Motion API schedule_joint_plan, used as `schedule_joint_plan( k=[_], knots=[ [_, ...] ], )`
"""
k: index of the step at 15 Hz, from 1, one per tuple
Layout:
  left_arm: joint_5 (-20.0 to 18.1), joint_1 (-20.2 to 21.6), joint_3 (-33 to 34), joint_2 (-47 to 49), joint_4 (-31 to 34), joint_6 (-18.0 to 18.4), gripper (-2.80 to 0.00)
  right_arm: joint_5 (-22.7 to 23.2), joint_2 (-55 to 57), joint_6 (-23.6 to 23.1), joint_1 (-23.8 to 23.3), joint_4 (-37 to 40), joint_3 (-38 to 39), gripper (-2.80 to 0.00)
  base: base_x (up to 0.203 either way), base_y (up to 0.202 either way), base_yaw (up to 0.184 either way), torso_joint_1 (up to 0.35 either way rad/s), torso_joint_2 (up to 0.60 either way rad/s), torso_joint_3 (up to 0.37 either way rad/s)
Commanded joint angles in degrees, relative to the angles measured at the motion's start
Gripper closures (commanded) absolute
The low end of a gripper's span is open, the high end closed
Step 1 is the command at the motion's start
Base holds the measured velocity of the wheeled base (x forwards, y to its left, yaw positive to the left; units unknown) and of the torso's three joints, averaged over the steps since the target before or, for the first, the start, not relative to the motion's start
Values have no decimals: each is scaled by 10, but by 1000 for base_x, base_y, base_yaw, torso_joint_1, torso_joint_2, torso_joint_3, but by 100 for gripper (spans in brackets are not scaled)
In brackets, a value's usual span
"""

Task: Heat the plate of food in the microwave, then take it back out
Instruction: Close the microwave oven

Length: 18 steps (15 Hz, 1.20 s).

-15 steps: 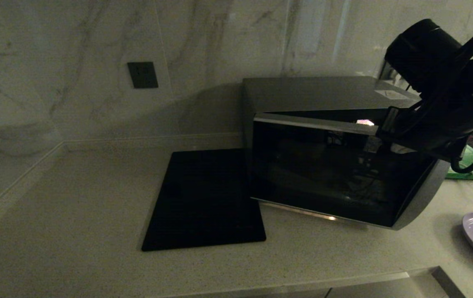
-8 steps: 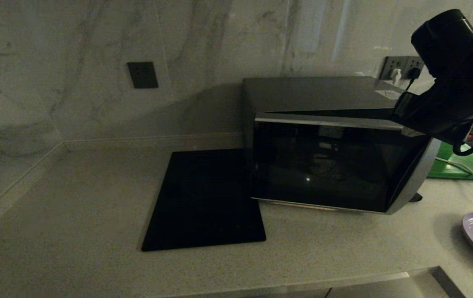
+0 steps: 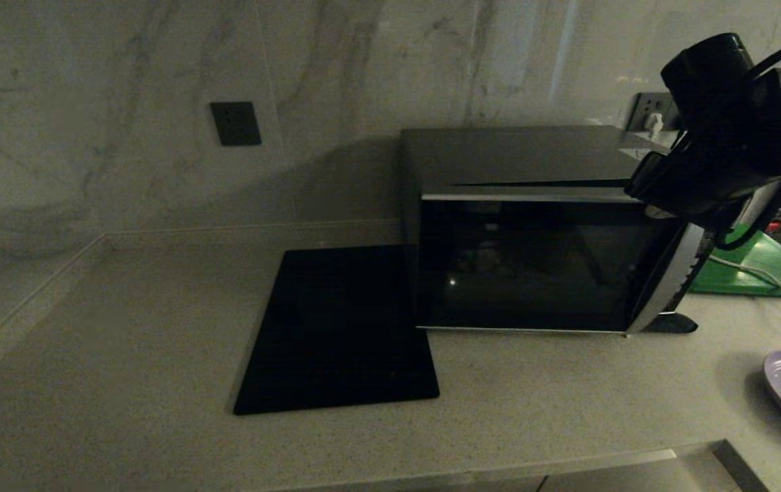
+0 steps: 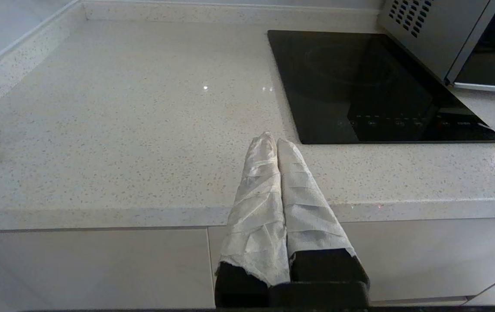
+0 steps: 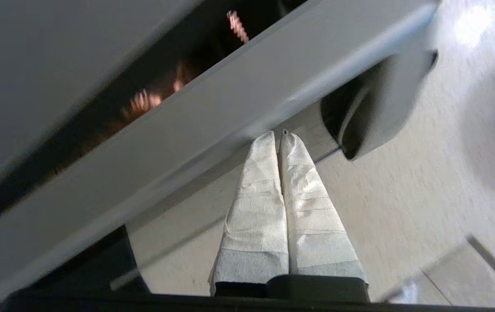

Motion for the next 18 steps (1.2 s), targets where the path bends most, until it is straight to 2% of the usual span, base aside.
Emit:
schedule_joint_plan(
  k=[1, 6, 18],
  knots=[
    [0, 0, 0, 0, 0, 0, 0, 4, 8, -3, -17, -19, -1, 0, 0, 0, 0, 0, 0, 0],
    [0, 0, 0, 0, 0, 0, 0, 20, 24, -1, -33, -53, -1, 0, 0, 0, 0, 0, 0, 0],
    [0, 0, 0, 0, 0, 0, 0, 54, 18, 8, -42, -63, 0, 0, 0, 0, 0, 0, 0, 3]
  ],
)
